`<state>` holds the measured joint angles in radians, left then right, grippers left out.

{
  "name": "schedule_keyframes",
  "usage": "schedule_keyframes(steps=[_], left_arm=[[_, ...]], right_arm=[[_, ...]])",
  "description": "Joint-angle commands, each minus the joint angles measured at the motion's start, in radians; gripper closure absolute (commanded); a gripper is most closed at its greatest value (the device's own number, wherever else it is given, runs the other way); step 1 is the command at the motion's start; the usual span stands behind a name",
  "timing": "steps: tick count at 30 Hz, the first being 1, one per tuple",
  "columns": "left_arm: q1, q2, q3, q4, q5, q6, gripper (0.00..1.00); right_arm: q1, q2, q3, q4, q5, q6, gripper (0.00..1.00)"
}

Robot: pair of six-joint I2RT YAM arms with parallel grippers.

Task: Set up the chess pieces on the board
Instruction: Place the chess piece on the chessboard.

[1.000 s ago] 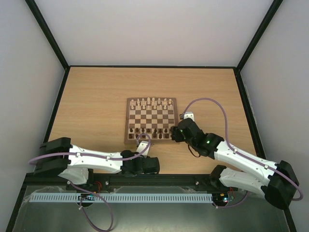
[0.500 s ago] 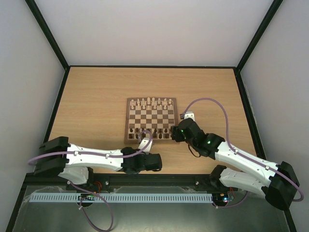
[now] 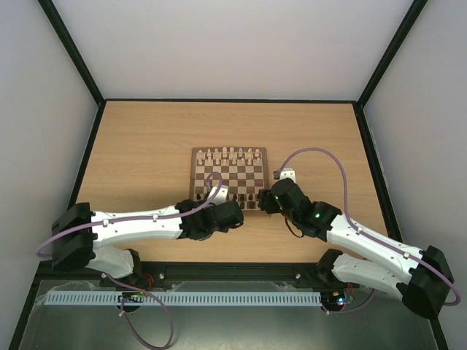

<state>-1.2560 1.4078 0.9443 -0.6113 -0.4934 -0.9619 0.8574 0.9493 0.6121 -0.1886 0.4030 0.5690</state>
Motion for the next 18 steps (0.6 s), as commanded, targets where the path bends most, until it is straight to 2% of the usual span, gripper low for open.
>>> schedule_keyframes(steps=[1,9,18], left_arm=[[0.062,0.003,0.039,0.022,0.010,0.120,0.95],[0.107,0.068,0.097,0.057,0.038,0.196,0.95],[0.115,0.115,0.092,0.093,0.064,0.207,0.95]], right_arm=[[-0.002,-0.017,-0.011,-0.017,0.034,0.010,0.26],[-0.001,-0.017,-0.011,-0.020,0.041,0.012,0.26],[-0.001,-0.017,-0.011,-0.022,0.046,0.014,0.26]])
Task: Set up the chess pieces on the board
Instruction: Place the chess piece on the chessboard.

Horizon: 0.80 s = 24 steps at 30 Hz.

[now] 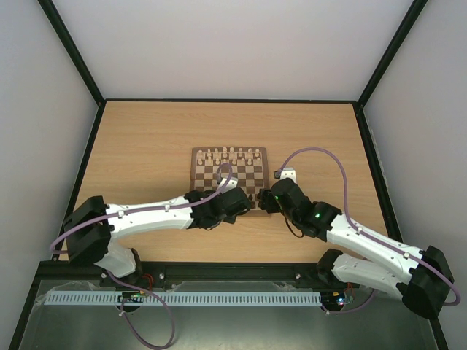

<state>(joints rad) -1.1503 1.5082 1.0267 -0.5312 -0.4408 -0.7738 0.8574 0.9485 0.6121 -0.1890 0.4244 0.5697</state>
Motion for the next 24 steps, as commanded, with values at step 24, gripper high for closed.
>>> schedule_keyframes(steps=[24], left_arm=[[0.045,0.019,-0.046,0.040,0.010,0.018,0.95]], right_arm=[[-0.001,-0.003,-0.010,-0.017,0.019,0.012,0.24]])
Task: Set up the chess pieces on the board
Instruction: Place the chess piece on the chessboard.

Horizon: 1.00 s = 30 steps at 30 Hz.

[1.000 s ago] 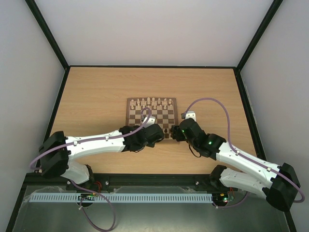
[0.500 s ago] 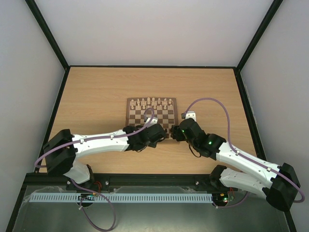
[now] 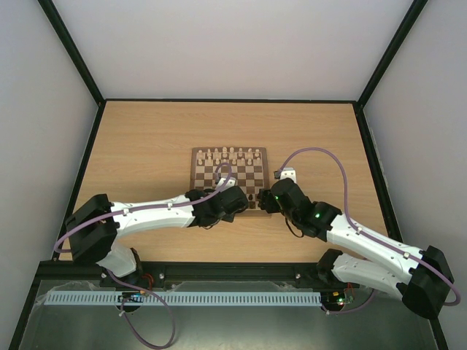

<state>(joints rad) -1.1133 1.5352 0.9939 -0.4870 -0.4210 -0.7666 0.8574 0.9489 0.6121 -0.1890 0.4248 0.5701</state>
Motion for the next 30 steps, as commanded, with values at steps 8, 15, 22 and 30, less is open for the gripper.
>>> schedule_keyframes(steps=[8,15,22,30], left_arm=[[0.014,-0.006,-0.011,-0.009,-0.018,0.013,0.95],[0.027,0.012,-0.012,-0.001,-0.019,0.020,0.94],[0.036,0.026,-0.016,0.014,-0.013,0.026,0.94],[0.037,0.049,-0.012,0.028,0.000,0.034,0.94]], right_arm=[[-0.002,-0.003,-0.010,-0.018,0.019,0.011,0.23],[-0.001,-0.006,-0.011,-0.018,0.016,0.011,0.23],[-0.002,-0.007,-0.011,-0.017,0.013,0.010,0.22],[-0.001,-0.007,-0.011,-0.018,0.013,0.011,0.22]])
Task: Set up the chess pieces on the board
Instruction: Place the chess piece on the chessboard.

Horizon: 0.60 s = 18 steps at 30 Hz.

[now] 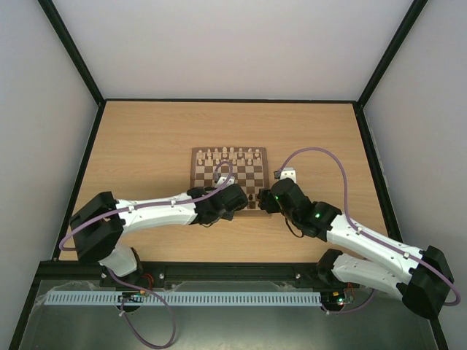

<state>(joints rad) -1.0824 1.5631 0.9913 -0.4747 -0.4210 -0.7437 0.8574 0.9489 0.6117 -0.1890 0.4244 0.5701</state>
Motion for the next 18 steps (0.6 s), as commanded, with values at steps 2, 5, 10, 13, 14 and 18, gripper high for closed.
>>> schedule_keyframes(steps=[2,5,10,13,14,18], left_arm=[[0.006,0.027,-0.008,0.020,0.004,0.014,0.94],[0.006,0.034,-0.008,0.024,0.007,0.016,0.94],[0.007,0.040,-0.005,0.027,0.007,0.017,0.94],[0.007,0.041,-0.006,0.027,0.008,0.016,0.93],[0.007,0.041,-0.006,0.026,0.008,0.015,0.93],[0.008,0.040,-0.004,0.022,0.013,0.015,0.90]], right_arm=[[-0.001,-0.007,-0.010,-0.017,0.013,0.010,0.22],[-0.001,-0.007,-0.010,-0.017,0.012,0.009,0.22],[-0.001,-0.005,-0.010,-0.017,0.009,0.010,0.22],[-0.002,-0.004,-0.010,-0.017,0.007,0.010,0.22],[-0.002,-0.004,-0.010,-0.017,0.007,0.009,0.22],[-0.001,-0.005,-0.010,-0.017,0.004,0.008,0.22]])
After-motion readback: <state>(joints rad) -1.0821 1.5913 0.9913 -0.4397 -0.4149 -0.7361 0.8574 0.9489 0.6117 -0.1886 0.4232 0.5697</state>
